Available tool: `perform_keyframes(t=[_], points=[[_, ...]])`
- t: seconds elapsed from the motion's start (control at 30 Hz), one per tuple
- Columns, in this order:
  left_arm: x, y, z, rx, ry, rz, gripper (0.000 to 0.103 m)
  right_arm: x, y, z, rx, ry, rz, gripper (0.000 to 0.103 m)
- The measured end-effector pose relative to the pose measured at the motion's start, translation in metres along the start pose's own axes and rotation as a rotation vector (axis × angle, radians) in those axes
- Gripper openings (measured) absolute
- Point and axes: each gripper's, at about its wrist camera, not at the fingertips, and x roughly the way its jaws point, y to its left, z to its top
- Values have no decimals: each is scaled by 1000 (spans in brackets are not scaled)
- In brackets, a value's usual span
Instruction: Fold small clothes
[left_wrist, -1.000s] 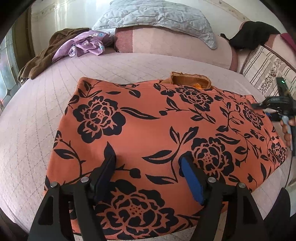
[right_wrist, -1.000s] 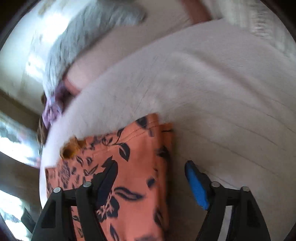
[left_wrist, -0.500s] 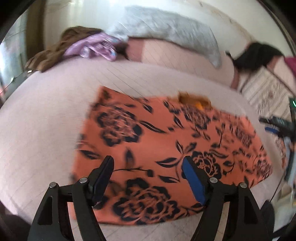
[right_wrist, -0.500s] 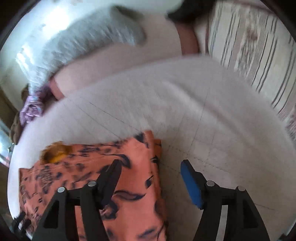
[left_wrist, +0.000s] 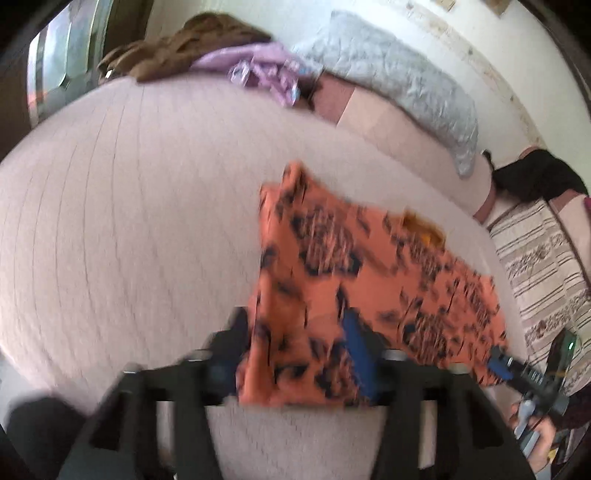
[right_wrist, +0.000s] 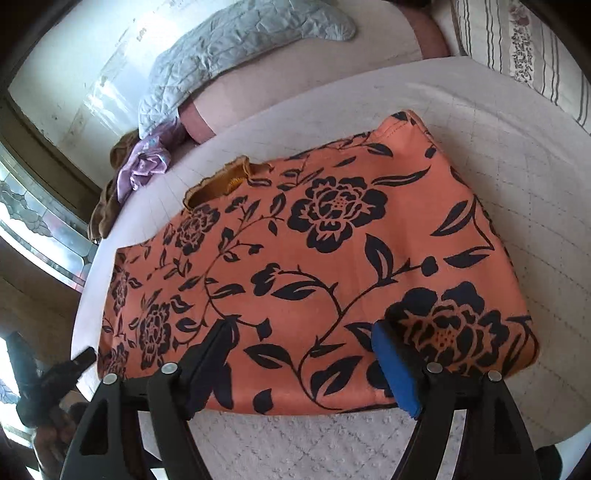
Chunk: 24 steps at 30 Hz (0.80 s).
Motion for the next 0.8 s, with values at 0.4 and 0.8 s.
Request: perform_keyframes(t=[0.4,0.8], points=[[148,43,113,-71,169,25,22,9,-1,-5,-9,23,10,81],[91,23,81,47,34,49,35,-3,-8,5,83,-4,91,81]])
